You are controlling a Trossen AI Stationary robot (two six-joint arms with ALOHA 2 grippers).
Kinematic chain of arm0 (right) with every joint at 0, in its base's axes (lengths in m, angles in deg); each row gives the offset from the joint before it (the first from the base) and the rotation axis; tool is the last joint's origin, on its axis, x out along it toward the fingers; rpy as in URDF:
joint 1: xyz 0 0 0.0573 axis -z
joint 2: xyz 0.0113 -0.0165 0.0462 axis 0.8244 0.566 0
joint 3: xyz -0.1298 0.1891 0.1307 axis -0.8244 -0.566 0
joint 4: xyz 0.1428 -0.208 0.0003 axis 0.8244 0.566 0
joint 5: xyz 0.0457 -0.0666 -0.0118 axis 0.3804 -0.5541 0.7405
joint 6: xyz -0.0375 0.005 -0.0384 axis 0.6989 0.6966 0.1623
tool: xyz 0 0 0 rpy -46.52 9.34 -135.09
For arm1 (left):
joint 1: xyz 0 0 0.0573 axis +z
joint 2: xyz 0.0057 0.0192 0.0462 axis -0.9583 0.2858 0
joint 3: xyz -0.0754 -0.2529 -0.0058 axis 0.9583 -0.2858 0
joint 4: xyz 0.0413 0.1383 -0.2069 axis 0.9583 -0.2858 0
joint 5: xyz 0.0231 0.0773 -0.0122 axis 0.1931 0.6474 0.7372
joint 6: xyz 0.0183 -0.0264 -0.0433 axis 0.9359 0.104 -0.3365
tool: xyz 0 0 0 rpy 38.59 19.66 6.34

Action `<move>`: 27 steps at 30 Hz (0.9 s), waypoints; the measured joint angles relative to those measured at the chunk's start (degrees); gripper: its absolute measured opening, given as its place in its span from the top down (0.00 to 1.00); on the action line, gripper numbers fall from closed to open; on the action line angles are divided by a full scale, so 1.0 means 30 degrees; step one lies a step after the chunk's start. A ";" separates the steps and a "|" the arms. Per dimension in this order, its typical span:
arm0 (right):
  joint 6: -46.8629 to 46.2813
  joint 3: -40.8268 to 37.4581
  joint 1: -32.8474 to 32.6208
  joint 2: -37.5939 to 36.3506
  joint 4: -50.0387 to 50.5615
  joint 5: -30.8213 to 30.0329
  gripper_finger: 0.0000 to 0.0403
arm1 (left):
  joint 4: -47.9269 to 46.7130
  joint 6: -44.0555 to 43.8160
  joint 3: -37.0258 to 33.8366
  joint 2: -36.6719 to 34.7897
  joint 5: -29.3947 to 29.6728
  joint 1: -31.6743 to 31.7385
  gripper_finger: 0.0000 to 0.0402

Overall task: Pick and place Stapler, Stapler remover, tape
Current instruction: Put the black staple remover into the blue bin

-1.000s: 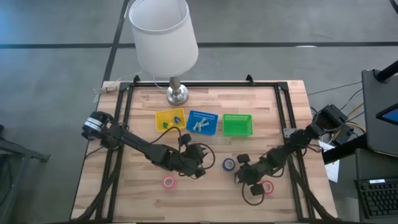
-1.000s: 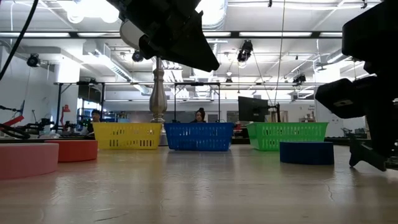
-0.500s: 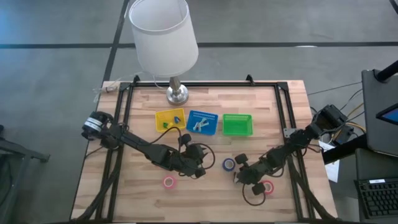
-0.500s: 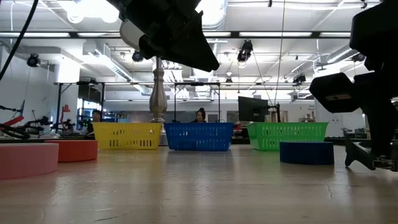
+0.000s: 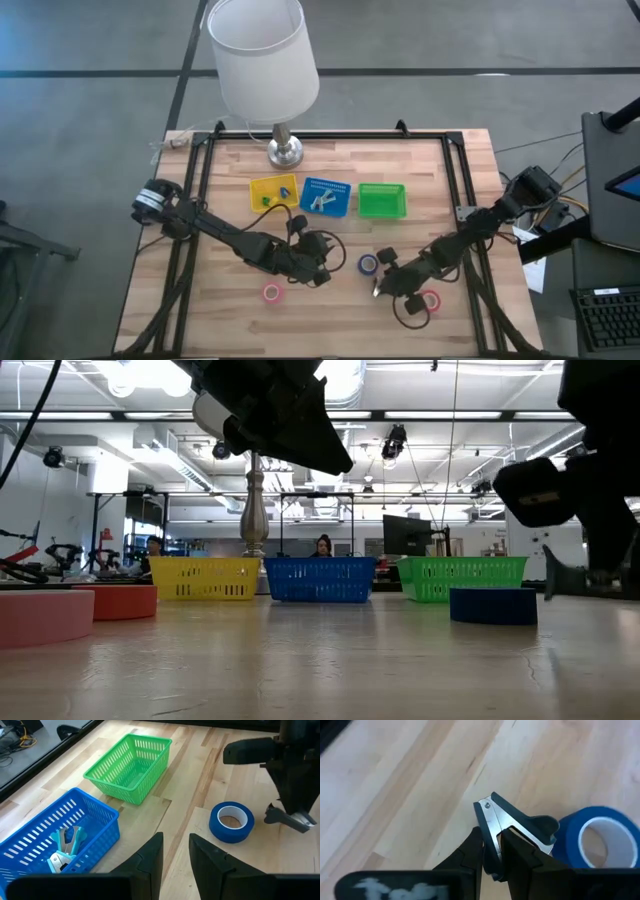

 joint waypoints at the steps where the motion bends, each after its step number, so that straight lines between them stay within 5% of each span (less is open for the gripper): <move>1: 0.0014 0.0000 -0.0001 -0.0189 -0.0003 -0.0186 0.87 | 0.0004 -0.0013 0.0000 0.0000 0.0003 -0.0018 0.76; 7: 0.2377 0.0029 0.0007 -0.1667 -0.0014 -0.2907 0.87 | 0.0067 -0.0900 0.0000 0.0000 -0.0010 -0.0137 0.76; 16: 0.9183 0.0058 0.1407 -0.2876 -0.0433 -1.0630 0.87 | 0.0082 -0.2966 -0.0126 0.0000 -0.0029 -0.0606 0.76; 21: 0.9287 0.0058 0.4180 -0.2791 -0.1351 -1.1007 0.87 | 0.0079 -0.4074 -0.0277 0.0000 -0.0025 -0.0828 0.76; 27: 0.5954 0.0073 0.7653 -0.1893 -0.4271 -1.0968 0.87 | 0.0086 -0.4656 -0.0277 0.0000 -0.0021 -0.0872 0.76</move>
